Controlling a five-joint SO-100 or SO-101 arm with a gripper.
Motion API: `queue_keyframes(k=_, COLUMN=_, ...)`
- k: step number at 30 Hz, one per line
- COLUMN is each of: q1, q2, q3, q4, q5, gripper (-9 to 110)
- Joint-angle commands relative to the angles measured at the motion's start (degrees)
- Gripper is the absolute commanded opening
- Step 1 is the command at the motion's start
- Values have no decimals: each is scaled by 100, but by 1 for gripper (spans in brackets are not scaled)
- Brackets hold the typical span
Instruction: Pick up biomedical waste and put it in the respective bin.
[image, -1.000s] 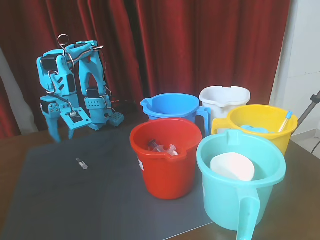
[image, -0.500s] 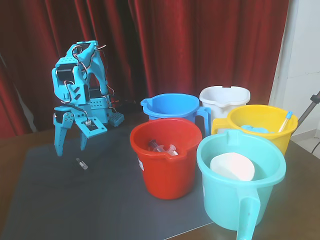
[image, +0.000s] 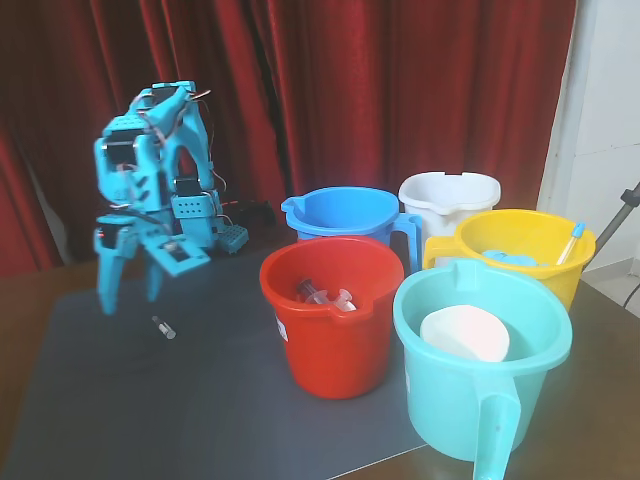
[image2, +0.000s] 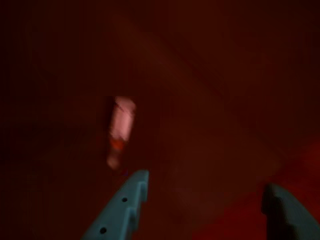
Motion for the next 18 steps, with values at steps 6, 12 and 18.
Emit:
queue_keyframes(k=6, q1=167, q2=62, q3=176, q4=-70, q5=-694, gripper=24)
queue_keyframes(k=12, q1=158, q2=62, q3=176, q4=-62, q5=-712, gripper=24)
queue_keyframes(k=18, q1=97, q2=132, q3=519, q4=-185, q5=-650, gripper=24)
